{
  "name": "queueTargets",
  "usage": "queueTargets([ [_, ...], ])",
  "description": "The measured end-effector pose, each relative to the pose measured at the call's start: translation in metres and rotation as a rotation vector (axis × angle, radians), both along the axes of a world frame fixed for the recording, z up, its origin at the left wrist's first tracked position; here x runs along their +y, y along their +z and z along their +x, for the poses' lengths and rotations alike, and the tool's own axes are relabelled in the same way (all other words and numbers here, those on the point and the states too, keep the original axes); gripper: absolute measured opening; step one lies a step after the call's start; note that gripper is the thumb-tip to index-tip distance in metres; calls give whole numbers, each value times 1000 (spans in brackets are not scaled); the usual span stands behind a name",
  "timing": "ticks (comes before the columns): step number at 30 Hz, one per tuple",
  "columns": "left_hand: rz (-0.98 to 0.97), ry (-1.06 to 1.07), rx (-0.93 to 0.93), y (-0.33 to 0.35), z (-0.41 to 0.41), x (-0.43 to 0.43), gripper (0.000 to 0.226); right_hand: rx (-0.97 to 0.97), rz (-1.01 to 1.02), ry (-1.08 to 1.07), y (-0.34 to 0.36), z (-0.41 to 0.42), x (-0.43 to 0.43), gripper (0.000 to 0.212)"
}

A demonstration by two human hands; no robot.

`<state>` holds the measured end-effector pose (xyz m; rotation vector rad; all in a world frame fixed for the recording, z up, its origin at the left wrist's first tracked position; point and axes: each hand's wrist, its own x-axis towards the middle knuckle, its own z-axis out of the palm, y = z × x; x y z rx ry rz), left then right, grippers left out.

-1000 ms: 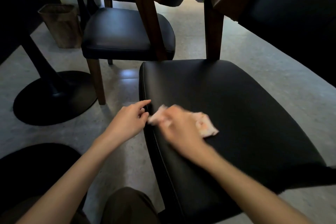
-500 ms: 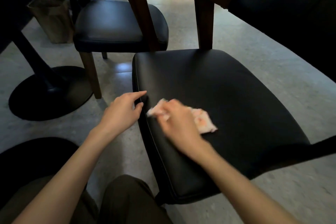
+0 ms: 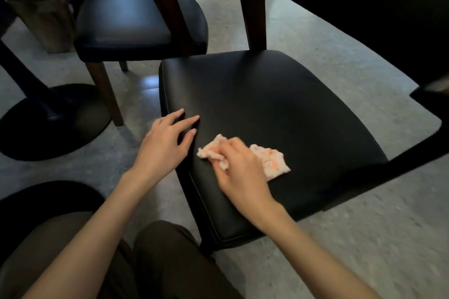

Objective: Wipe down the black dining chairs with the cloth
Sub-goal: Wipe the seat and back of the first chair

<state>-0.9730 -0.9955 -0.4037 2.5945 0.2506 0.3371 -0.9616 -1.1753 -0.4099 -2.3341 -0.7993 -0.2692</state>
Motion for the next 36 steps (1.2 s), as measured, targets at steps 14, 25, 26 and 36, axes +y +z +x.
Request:
queueTargets([
  [14, 151, -168, -138, -2, 4, -21, 29, -77, 102, -435, -6, 12, -93, 10],
  [25, 94, -279, -197, -2, 4, -40, 41, -60, -230, -583, 24, 71, -149, 27],
  [26, 103, -289, -189, -3, 4, -42, 41, -5, -271, -613, 18, 72, -149, 31],
  [36, 105, -286, -190, -6, 10, -39, 42, -117, -56, -761, -12, 3, -116, 22],
])
